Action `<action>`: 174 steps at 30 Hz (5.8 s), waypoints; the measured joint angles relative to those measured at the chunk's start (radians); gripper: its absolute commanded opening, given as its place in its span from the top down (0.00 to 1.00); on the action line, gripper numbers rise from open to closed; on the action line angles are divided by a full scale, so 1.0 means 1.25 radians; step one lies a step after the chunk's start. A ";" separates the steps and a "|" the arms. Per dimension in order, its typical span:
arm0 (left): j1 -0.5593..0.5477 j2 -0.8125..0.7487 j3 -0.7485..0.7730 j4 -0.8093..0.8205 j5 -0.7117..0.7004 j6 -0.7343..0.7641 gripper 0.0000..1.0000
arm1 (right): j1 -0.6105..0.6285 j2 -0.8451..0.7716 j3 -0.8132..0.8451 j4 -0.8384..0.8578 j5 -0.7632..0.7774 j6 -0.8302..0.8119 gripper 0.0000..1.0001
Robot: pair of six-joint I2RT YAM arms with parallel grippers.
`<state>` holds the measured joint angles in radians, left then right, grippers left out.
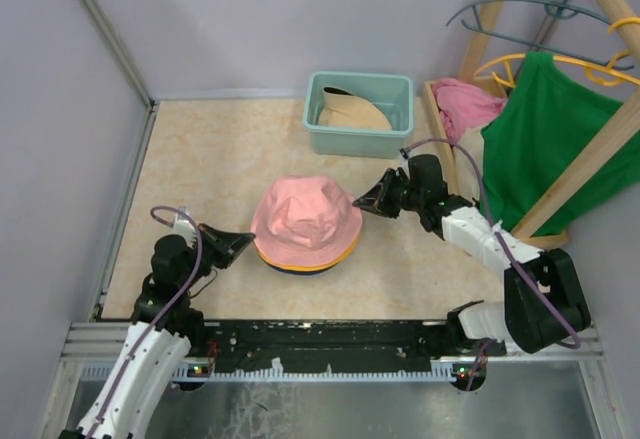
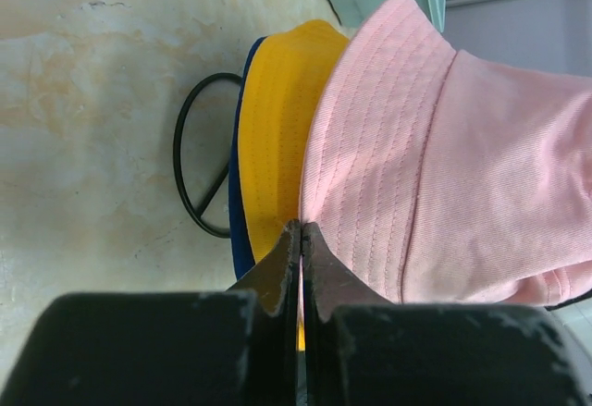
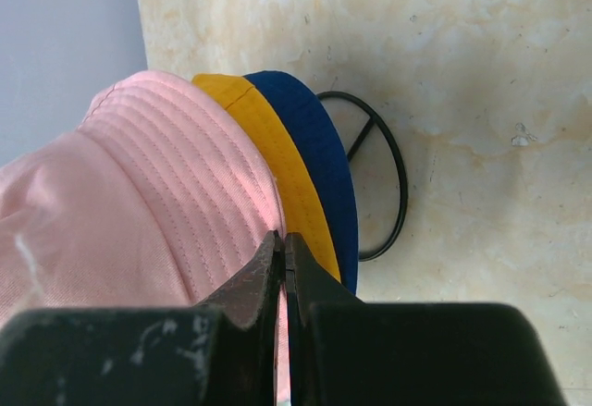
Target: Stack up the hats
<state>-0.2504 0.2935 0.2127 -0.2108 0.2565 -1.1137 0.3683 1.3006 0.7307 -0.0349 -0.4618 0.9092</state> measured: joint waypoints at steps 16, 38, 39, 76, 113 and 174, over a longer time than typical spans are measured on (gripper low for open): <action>0.097 0.177 -0.035 0.155 0.133 0.091 1.00 | 0.004 0.036 -0.033 0.057 -0.013 -0.069 1.00; 0.109 0.220 0.189 -0.174 0.028 0.187 0.60 | 0.010 0.001 0.068 -0.208 0.182 -0.191 0.43; 0.109 0.246 0.222 -0.193 0.017 0.202 0.56 | 0.010 0.001 0.097 -0.227 0.194 -0.204 0.41; 0.155 0.679 0.624 -0.130 0.041 0.495 0.43 | -0.093 1.022 1.372 -0.441 0.407 -0.460 0.01; 0.183 0.687 0.647 -0.038 0.132 0.459 0.43 | -0.106 0.829 1.284 -0.149 -0.011 -0.119 1.00; 0.022 1.122 0.748 0.818 0.286 -0.404 0.24 | -0.066 0.629 1.335 0.035 -0.095 0.226 1.00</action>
<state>-0.2230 1.6958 1.1477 0.8120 0.6144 -1.6188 0.2863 2.0872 2.4001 0.0086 -0.5808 1.1915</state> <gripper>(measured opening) 0.760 0.017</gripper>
